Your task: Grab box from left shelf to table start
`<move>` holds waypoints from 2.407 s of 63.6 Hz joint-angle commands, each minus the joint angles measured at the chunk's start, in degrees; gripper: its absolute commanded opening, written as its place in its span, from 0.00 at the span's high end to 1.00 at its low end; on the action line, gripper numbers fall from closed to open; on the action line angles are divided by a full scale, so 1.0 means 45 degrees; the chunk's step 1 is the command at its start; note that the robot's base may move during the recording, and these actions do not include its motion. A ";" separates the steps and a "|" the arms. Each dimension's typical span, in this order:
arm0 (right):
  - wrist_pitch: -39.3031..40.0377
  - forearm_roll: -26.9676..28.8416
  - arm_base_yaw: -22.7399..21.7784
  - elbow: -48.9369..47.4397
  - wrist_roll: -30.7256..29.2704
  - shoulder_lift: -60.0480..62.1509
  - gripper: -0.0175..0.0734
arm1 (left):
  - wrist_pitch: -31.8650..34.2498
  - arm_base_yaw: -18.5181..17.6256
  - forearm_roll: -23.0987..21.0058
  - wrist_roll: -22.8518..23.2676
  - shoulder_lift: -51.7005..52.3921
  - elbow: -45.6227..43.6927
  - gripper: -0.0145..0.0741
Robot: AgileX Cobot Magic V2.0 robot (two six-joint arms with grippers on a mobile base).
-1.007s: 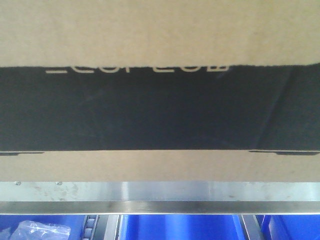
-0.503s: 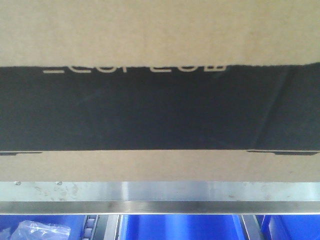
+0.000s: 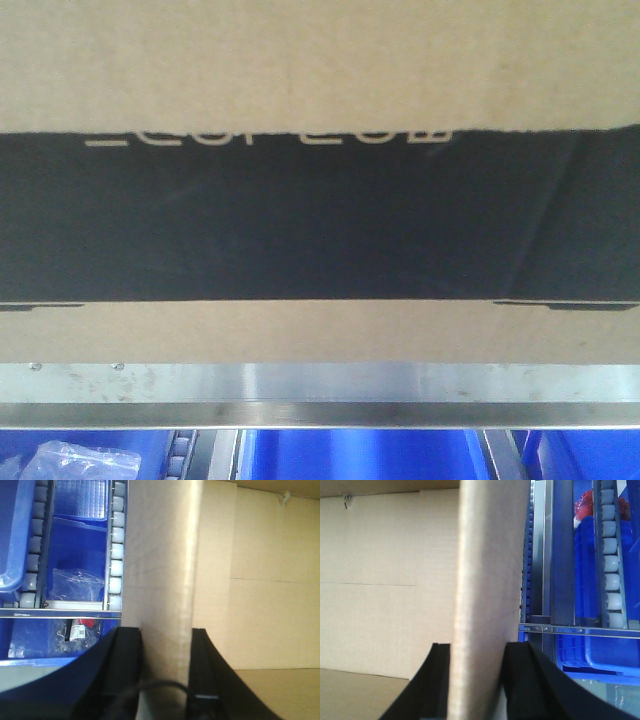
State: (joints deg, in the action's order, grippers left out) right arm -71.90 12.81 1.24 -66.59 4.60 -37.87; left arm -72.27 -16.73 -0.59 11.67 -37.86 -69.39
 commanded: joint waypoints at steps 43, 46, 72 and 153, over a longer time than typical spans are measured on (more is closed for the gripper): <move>0.0533 -0.0185 -0.0052 -0.0316 -0.0097 -0.0004 0.75 | -0.0852 -0.0012 -0.0355 0.0247 0.0155 -0.0483 0.85; 0.0533 -0.0185 -0.0052 -0.0316 -0.0097 -0.0004 0.75 | -0.0852 -0.0012 -0.0355 0.0247 0.0155 -0.0483 0.85; 0.0533 -0.0185 -0.0052 -0.0316 -0.0097 -0.0004 0.75 | -0.0852 -0.0012 -0.0355 0.0247 0.0155 -0.0483 0.85; 0.0533 -0.0185 -0.0052 -0.0316 -0.0097 -0.0004 0.75 | -0.0852 -0.0012 -0.0355 0.0247 0.0155 -0.0483 0.85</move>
State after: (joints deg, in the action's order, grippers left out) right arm -71.90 12.81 1.24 -66.59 4.60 -37.87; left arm -72.27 -16.73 -0.59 11.67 -37.86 -69.39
